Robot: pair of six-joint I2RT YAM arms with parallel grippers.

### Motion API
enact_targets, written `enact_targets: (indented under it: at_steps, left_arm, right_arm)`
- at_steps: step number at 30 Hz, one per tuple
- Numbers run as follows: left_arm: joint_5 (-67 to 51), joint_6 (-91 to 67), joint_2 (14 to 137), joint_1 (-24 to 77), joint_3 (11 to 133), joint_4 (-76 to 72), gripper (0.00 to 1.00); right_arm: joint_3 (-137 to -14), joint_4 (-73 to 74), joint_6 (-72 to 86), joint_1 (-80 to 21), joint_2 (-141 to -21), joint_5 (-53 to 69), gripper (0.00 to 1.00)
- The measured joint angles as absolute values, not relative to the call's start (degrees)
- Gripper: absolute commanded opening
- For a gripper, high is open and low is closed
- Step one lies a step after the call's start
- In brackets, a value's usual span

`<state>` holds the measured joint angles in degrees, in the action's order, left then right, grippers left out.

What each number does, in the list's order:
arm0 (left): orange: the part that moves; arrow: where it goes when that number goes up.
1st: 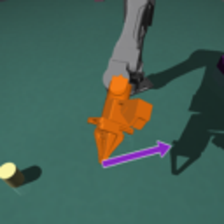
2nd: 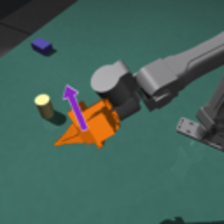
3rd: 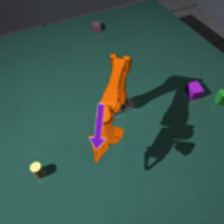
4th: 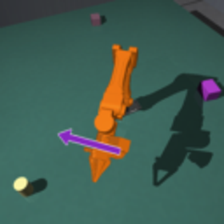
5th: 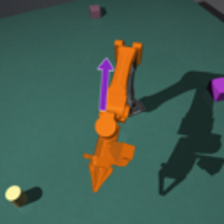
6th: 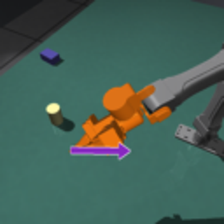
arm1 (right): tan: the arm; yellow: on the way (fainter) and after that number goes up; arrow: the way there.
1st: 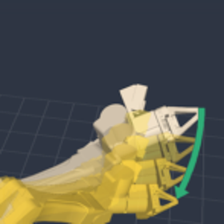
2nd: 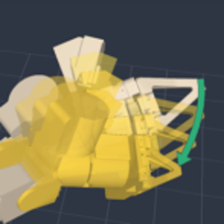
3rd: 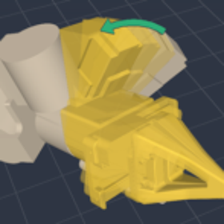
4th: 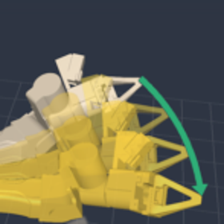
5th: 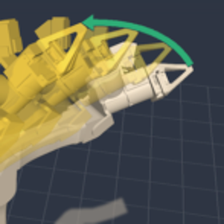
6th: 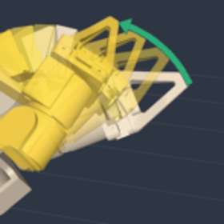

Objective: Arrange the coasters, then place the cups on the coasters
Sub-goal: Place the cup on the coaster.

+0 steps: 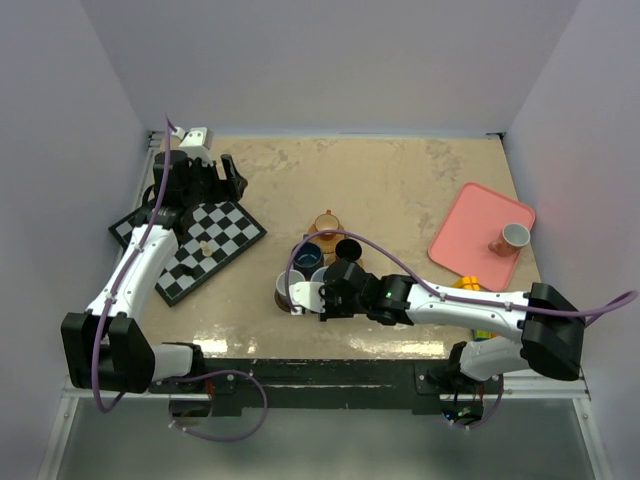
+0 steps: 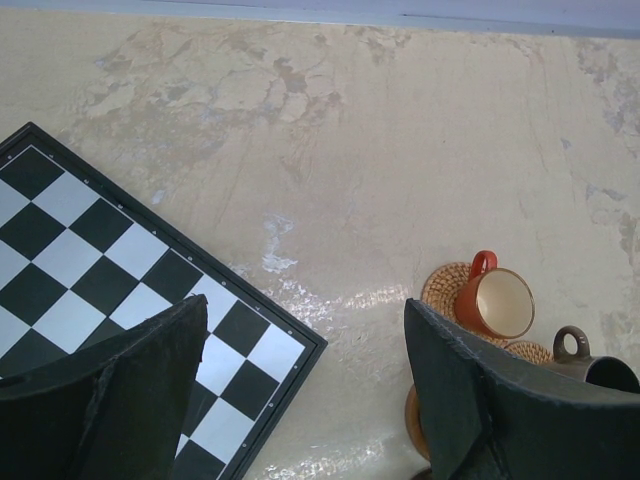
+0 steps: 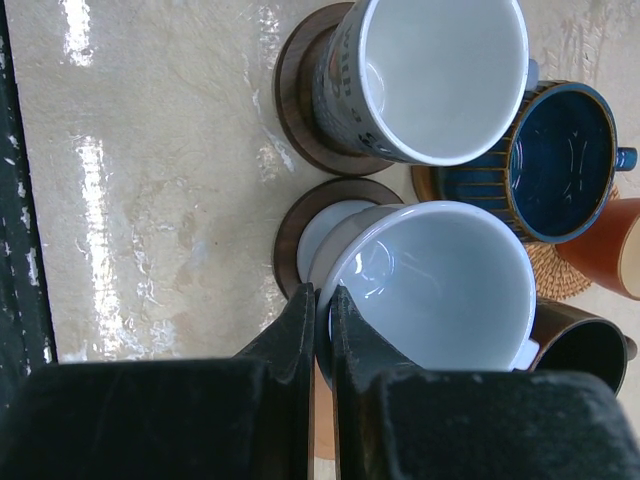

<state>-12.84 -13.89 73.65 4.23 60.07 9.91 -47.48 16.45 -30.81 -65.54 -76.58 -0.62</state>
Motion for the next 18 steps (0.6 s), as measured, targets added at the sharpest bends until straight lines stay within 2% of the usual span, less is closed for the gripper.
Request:
enact_targets:
  at_steps: [9,18]
  left_arm:
    - [-12.88,-13.89,73.65,4.23,60.07,9.91,0.84]
    - [-12.88,-13.89,73.65,4.23,60.07,9.89,0.84]
  right_arm:
    - [-47.48,15.75,-30.94,-65.49,-76.97,-0.62,0.00]
    - [-47.20,15.22,-30.92,-65.49,-76.95,-1.04,0.08]
